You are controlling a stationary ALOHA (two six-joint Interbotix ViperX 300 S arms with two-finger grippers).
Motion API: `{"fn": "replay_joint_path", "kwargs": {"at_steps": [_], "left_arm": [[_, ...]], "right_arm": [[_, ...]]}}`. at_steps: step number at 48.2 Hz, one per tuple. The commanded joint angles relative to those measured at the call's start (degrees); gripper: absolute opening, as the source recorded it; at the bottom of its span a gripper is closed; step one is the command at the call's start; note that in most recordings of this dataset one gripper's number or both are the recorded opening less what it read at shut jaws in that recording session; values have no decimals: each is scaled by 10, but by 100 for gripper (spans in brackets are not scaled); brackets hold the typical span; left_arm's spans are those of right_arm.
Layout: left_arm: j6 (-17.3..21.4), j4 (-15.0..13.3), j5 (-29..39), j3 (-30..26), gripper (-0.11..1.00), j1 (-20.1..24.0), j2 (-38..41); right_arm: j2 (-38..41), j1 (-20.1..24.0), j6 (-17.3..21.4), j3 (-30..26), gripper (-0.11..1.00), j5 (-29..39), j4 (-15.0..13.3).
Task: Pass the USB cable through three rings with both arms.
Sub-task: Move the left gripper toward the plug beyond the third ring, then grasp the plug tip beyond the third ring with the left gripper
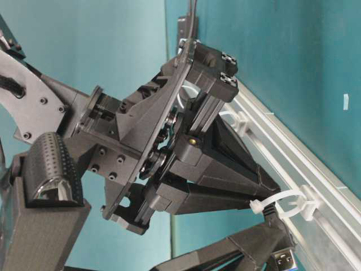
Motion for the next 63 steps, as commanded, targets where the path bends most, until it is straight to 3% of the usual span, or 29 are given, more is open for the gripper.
{"fn": "replay_joint_path", "kwargs": {"at_steps": [1,10,13,49,54,63], "left_arm": [[4,3,-3,-11,68,-6,-4],[12,3,-3,-13,22,-20,-5],[15,3,-3,-12,13,-20,-5],[25,3,-3,-6,13,-21,-8],[25,3,-2,-5,13,-20,-9],[25,3,2,4,13,-21,-11]], "right_arm": [[0,-3,8,-2,7,-4,2],[0,-4,8,-2,7,-4,2],[0,-4,8,-2,7,-4,2],[1,0,5,-4,8,-4,7],[0,1,8,-4,22,-2,7],[-4,3,25,-5,73,-4,7]]}}
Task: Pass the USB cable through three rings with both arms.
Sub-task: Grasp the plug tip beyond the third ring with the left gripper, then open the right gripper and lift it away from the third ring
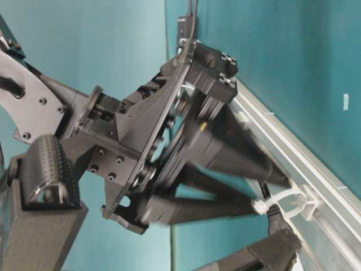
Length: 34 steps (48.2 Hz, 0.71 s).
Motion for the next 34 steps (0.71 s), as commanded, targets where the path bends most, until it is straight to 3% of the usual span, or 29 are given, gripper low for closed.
{"fn": "replay_joint_path", "kwargs": {"at_steps": [1,4,12,22,34], "left_arm": [[-2,3,-1,3,13,-5,-14],[-4,3,-1,5,12,-5,-19],[-5,3,0,18,11,-5,-31],[-11,3,4,39,11,-5,-61],[-11,3,68,47,11,-5,-124]], "right_arm": [[-4,3,24,-3,78,-4,1],[-7,-1,44,-1,87,-6,1],[-13,-11,92,8,82,-11,0],[-33,-20,122,17,82,-33,0],[-62,-35,178,34,82,-45,-1]]}}
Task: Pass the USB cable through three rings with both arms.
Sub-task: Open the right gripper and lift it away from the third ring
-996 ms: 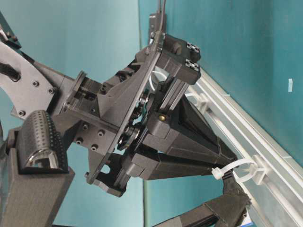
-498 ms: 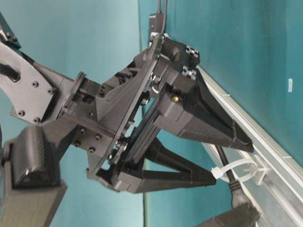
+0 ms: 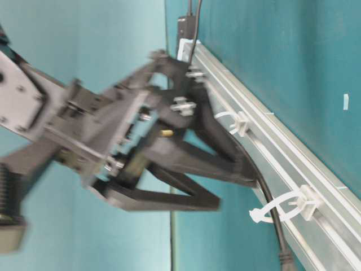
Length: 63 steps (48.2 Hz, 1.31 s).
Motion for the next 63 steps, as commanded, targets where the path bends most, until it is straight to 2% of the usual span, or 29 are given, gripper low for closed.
{"fn": "replay_joint_path", "kwargs": {"at_steps": [1,10,32,50,63], "left_arm": [[1,4,23,-4,11,-2,-62],[3,4,51,-4,11,-3,-90],[6,4,62,-9,11,-2,-93],[6,4,63,-8,11,-2,-108],[4,4,63,-9,11,-1,-126]], "right_arm": [[-16,-5,22,2,82,-9,1],[-29,-11,49,18,82,-40,1],[-80,-33,120,68,82,-112,1],[-120,-46,153,108,82,-133,1],[-148,-62,208,143,82,-142,1]]}}
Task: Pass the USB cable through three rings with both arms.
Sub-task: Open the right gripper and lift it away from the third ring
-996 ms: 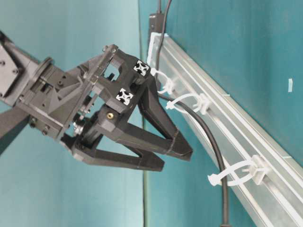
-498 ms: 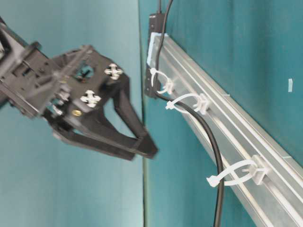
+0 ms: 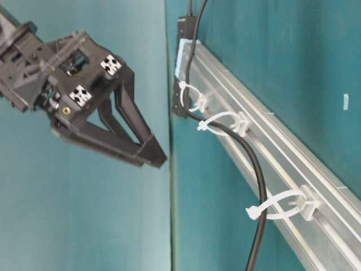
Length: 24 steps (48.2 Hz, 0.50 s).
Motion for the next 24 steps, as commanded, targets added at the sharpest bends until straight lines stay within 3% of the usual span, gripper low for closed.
{"fn": "replay_joint_path", "kwargs": {"at_steps": [1,24], "left_arm": [[0,3,-4,-11,11,0,-31],[2,3,-4,-11,11,-1,-34]], "right_arm": [[-15,-10,19,7,82,-9,1],[-67,-13,36,64,82,-53,1]]}}
